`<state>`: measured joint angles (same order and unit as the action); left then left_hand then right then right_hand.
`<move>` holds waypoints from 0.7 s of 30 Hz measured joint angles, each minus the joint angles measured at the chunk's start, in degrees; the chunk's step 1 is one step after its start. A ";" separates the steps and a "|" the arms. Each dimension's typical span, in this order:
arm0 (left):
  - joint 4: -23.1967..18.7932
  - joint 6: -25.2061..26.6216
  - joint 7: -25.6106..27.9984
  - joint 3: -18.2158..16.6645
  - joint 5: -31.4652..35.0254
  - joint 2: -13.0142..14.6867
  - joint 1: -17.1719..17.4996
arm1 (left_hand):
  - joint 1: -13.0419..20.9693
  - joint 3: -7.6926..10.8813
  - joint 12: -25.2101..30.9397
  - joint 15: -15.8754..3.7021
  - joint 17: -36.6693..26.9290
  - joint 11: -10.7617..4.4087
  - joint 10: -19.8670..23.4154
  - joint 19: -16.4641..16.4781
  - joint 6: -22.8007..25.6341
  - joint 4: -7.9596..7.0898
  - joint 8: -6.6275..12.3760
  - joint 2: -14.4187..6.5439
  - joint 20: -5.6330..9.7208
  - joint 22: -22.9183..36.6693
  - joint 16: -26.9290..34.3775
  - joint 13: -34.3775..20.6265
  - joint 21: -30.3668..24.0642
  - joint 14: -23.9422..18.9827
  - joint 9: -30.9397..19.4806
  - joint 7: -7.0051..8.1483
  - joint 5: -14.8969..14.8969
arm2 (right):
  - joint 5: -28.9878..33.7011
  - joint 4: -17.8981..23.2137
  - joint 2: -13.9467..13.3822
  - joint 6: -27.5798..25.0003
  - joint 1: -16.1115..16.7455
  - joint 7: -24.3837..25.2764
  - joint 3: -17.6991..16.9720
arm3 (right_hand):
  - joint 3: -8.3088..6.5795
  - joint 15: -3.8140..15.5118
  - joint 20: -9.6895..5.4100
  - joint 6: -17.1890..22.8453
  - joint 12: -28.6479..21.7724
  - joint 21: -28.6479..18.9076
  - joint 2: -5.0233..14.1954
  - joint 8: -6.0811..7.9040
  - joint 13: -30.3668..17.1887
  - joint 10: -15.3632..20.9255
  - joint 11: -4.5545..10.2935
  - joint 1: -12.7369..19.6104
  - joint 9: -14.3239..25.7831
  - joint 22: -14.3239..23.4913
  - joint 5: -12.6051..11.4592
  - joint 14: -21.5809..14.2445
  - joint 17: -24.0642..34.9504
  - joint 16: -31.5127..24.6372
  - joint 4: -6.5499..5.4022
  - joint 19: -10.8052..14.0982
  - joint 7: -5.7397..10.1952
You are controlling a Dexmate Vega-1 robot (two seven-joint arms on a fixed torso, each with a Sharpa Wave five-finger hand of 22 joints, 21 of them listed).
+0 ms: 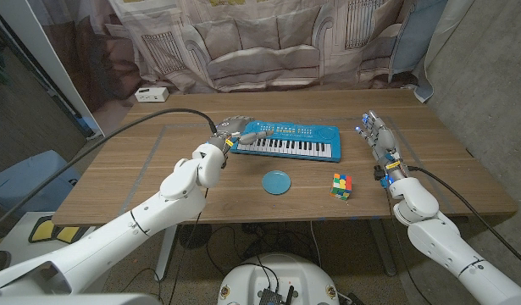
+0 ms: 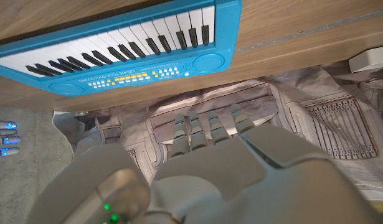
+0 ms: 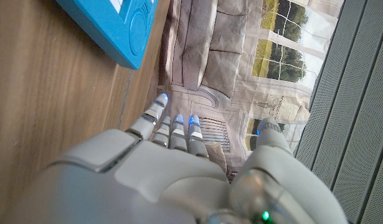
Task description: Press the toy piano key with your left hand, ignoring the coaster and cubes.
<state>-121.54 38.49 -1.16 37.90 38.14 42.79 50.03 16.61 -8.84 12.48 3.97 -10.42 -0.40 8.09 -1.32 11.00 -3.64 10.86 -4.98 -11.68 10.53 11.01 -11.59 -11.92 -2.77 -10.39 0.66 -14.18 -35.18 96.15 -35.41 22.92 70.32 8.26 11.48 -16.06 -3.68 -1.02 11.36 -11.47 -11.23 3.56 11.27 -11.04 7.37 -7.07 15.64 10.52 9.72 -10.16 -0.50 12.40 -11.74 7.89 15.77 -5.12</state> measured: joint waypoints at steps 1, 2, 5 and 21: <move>-0.15 -0.38 0.55 -0.52 -0.80 0.19 0.31 | 0.00 0.00 0.00 0.00 0.00 0.00 0.00 0.15 0.08 0.00 0.00 0.00 -0.03 0.00 0.00 0.00 0.00 0.00 0.00 -0.08 0.00 | 0.01 0.02 -0.05 0.03 0.01 -0.05 -0.03 | 0.00 0.00 0.00 0.00 0.00 0.00 0.00 0.00 0.00 0.00 0.00 0.00 0.00 0.00 0.00 0.00 0.00 0.00 0.00 0.00 0.00; -0.26 -1.01 1.26 -1.22 -1.99 0.40 0.73 | 0.00 0.00 0.00 -0.11 0.00 0.00 0.00 0.30 0.16 0.00 0.00 0.00 -0.18 0.00 0.00 0.00 0.00 -0.11 0.00 -0.16 0.00 | 0.01 0.04 -0.11 0.03 0.03 -0.06 -0.06 | 0.00 0.00 0.00 0.00 0.00 0.00 0.00 0.00 0.00 0.00 0.00 0.00 0.00 0.00 0.00 0.00 0.00 0.00 0.00 0.00 0.00; -0.39 -2.50 2.70 -2.66 -4.57 0.80 1.60 | 0.00 -0.41 0.00 -0.18 0.00 0.24 0.24 0.31 0.37 0.06 0.00 0.00 -0.18 0.00 0.00 0.00 -0.30 -0.22 0.00 -0.37 0.00 | 0.01 0.09 -0.25 0.04 0.03 -0.30 -0.11 | 0.00 0.00 -0.23 0.00 0.00 0.00 0.00 0.00 0.00 0.00 0.00 0.00 0.00 0.00 0.00 0.00 0.00 0.00 0.00 0.23 0.00; 3.78 -17.39 9.56 -10.32 -23.05 1.39 4.91 | 0.01 -0.48 0.27 -0.19 0.00 0.61 0.61 -0.24 0.87 -0.01 0.00 0.01 -0.01 0.00 0.00 0.01 -0.30 -0.83 0.00 -0.87 0.22 | -0.28 -1.78 -0.75 1.01 -1.37 -3.00 -0.06 | 0.24 0.00 -0.31 -0.21 0.00 0.00 -0.05 -0.07 0.00 0.00 0.00 -0.05 0.00 0.00 0.00 0.00 -0.01 0.00 -0.24 0.31 -0.21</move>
<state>-117.76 21.10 8.40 27.58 15.09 44.18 54.94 16.62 -9.32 12.75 3.78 -10.42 0.21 8.71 -1.56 11.87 -3.64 10.86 -4.97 -11.69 10.53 11.02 -11.58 -12.22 -3.59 -10.39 -0.21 -13.97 -35.46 94.37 -36.16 23.92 68.94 5.26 11.42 -15.81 -3.68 -1.33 11.15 -11.48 -11.23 3.51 11.20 -11.04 7.37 -7.07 15.59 10.52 9.72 -10.16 -0.50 12.39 -11.75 7.65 16.08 -5.33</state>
